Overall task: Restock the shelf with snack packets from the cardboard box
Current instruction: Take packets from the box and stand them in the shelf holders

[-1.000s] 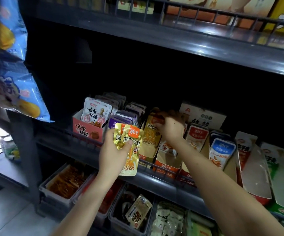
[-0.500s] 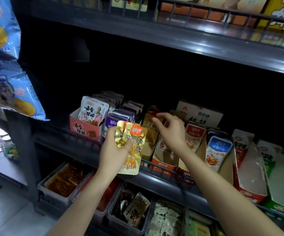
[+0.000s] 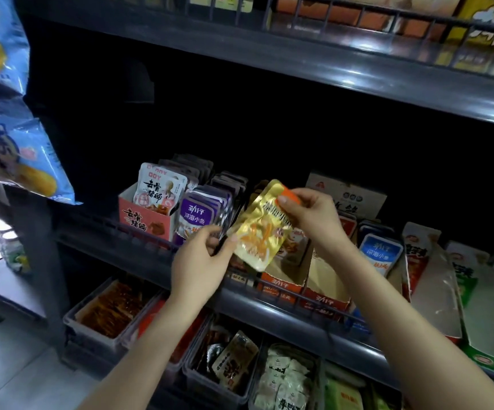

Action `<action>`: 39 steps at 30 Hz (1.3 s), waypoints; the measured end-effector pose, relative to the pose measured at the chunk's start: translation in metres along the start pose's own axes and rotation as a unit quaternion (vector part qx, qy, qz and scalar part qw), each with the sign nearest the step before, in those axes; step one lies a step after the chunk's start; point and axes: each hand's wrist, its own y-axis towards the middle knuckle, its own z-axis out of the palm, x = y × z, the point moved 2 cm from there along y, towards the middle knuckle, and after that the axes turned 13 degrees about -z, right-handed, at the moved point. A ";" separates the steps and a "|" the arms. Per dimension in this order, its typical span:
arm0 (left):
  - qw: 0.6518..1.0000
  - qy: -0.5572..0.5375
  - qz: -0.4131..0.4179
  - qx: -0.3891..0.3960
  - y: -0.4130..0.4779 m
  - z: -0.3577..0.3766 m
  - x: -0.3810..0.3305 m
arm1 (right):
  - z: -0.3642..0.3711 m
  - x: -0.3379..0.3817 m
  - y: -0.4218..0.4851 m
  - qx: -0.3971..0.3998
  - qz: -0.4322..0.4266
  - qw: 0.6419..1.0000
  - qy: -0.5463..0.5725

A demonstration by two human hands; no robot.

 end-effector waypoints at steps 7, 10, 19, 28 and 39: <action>0.985 0.153 -0.002 -0.080 0.004 0.020 0.015 | 0.019 -0.033 0.031 -0.039 0.008 0.978 -0.204; 0.984 0.164 -0.008 -0.075 0.005 0.028 0.016 | 0.028 -0.036 0.029 -0.014 -0.026 0.962 -0.271; 0.986 0.153 -0.018 -0.070 0.006 0.033 0.022 | 0.031 -0.044 0.013 0.126 -0.037 0.926 -0.355; 0.990 0.123 -0.036 -0.067 0.007 0.032 0.025 | 0.035 -0.052 0.023 0.063 -0.035 0.907 -0.414; 0.990 0.123 -0.026 -0.067 0.005 0.032 0.027 | 0.039 -0.055 0.023 0.039 -0.066 0.873 -0.482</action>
